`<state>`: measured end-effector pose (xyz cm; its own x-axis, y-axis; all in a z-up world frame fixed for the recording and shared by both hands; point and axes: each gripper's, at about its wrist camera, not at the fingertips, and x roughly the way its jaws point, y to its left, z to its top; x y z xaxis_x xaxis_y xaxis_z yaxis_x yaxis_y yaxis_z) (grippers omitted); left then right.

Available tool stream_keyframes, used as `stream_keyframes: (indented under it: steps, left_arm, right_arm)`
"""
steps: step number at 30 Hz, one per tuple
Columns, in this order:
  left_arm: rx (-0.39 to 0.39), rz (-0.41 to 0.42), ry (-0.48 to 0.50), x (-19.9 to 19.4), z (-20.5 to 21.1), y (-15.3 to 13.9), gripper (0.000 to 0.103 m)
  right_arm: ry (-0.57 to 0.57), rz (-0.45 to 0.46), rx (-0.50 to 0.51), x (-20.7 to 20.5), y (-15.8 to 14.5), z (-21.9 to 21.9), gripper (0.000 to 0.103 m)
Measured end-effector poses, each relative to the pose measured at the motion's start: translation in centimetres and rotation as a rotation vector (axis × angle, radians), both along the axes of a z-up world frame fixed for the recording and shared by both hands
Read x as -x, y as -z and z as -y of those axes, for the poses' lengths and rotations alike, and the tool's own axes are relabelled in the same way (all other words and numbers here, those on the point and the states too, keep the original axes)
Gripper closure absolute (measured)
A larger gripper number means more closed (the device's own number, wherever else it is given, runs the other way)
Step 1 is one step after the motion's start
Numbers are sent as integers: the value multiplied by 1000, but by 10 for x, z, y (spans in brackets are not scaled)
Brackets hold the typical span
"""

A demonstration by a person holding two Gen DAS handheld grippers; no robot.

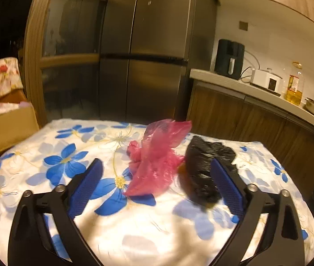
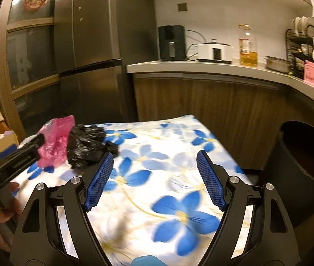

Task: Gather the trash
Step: 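Grasp the pink plastic bag with the left gripper while the right gripper grasps the black bag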

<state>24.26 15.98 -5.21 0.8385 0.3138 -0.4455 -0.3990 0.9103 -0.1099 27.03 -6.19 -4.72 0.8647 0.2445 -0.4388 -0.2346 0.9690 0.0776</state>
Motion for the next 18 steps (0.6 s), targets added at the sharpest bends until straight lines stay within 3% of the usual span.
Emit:
stream_keyframes:
  steps: [7, 10, 12, 16, 18]
  left_arm:
    - [57, -55, 39, -21, -16, 15, 29]
    - [104, -82, 42, -26, -24, 24, 45]
    - [145, -101, 39, -29, -31, 30, 64]
    - [199, -100, 61, -30, -37, 34, 83]
    - [208, -92, 77, -29, -37, 34, 97]
  right_arm:
    - [-72, -5, 11, -17, 6, -43, 27]
    - [-94, -11, 15, -24, 9, -57, 27]
    - [-111, -14, 23, -28, 12, -68, 27]
    - [-142, -25, 34, -33, 18, -83, 27]
    - [-153, -37, 40, -39, 21, -91, 27]
